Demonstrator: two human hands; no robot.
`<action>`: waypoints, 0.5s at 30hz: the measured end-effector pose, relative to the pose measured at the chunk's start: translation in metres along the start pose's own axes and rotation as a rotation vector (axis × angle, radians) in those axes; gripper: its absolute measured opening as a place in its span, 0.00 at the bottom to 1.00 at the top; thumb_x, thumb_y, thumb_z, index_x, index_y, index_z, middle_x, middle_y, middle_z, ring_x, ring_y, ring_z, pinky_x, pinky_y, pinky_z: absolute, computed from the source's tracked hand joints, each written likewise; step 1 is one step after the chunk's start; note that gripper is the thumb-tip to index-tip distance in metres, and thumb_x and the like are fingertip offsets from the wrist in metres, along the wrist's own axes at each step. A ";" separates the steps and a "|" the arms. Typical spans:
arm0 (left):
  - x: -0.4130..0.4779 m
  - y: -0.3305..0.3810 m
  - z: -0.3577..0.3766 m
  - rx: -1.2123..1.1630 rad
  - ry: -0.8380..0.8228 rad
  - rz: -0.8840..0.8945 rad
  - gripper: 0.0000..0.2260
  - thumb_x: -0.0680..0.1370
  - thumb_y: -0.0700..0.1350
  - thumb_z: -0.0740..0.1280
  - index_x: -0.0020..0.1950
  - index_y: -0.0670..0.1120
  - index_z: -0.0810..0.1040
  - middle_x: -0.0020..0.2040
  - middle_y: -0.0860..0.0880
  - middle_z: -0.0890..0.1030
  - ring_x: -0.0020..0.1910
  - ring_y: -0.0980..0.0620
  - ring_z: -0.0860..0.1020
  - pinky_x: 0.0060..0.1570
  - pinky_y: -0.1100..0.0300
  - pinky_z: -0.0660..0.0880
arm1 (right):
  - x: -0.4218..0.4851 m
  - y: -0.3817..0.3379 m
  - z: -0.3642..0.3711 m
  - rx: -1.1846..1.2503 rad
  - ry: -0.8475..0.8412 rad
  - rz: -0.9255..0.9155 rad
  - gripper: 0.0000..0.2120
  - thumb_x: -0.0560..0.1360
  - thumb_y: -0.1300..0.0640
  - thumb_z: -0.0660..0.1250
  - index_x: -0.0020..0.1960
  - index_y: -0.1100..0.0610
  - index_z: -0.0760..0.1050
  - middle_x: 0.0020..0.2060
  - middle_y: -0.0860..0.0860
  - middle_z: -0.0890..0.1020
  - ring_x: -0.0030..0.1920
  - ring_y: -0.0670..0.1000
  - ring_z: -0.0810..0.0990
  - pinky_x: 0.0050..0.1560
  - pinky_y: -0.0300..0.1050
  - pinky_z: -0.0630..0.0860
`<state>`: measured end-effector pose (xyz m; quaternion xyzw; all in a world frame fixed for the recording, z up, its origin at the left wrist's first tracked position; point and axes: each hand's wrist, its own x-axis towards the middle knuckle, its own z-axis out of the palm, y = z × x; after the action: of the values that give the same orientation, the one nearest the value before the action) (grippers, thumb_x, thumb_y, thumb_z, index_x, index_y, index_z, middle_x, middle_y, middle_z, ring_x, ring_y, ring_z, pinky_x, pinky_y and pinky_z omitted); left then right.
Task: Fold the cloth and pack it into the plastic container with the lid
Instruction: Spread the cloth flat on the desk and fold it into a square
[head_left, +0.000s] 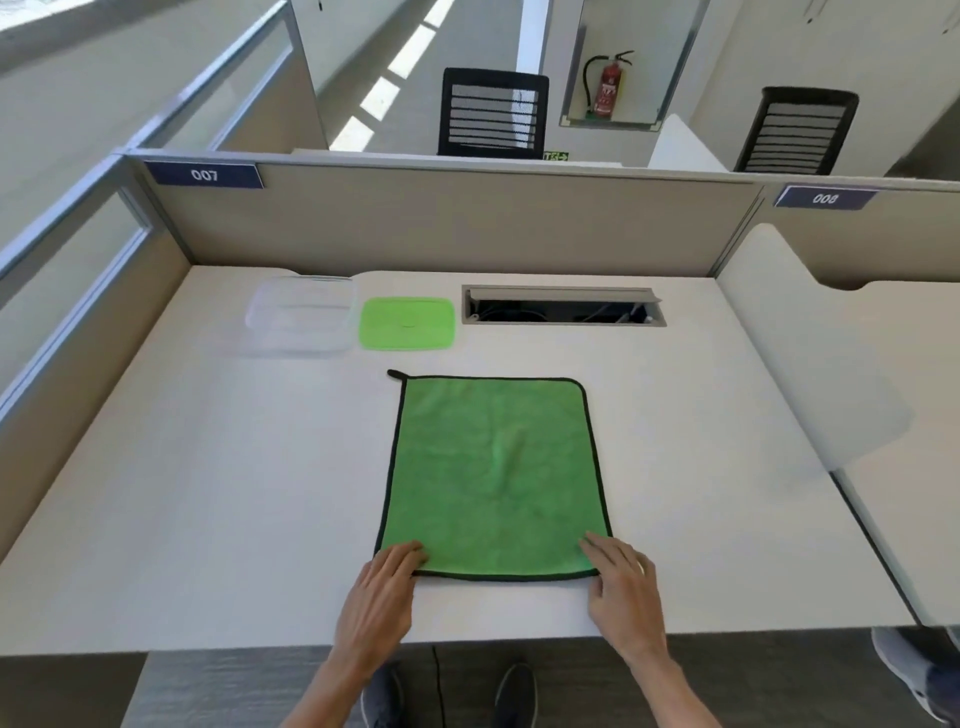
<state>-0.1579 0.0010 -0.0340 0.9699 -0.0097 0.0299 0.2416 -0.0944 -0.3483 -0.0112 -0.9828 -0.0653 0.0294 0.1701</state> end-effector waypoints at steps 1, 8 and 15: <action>-0.001 0.002 0.002 -0.018 0.022 -0.007 0.25 0.76 0.34 0.78 0.73 0.45 0.83 0.73 0.47 0.83 0.71 0.46 0.84 0.72 0.50 0.81 | -0.001 -0.001 0.001 -0.004 -0.014 -0.035 0.30 0.77 0.68 0.72 0.76 0.51 0.79 0.77 0.46 0.79 0.78 0.49 0.75 0.84 0.51 0.63; 0.012 0.024 0.011 0.070 0.076 0.003 0.25 0.81 0.34 0.74 0.79 0.44 0.79 0.78 0.47 0.80 0.80 0.46 0.76 0.86 0.53 0.61 | 0.002 -0.012 0.007 0.022 -0.061 -0.104 0.25 0.81 0.67 0.71 0.76 0.52 0.80 0.77 0.44 0.78 0.78 0.48 0.75 0.83 0.43 0.60; 0.052 0.036 -0.003 0.063 0.104 -0.087 0.17 0.82 0.33 0.73 0.71 0.41 0.85 0.65 0.40 0.88 0.70 0.38 0.84 0.69 0.41 0.82 | 0.053 -0.011 -0.015 0.031 0.065 -0.052 0.13 0.77 0.68 0.73 0.58 0.58 0.88 0.55 0.51 0.89 0.56 0.53 0.86 0.65 0.52 0.78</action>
<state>-0.1072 -0.0295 -0.0112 0.9736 0.0460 0.0699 0.2123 -0.0423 -0.3356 0.0045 -0.9785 -0.0846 -0.0058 0.1878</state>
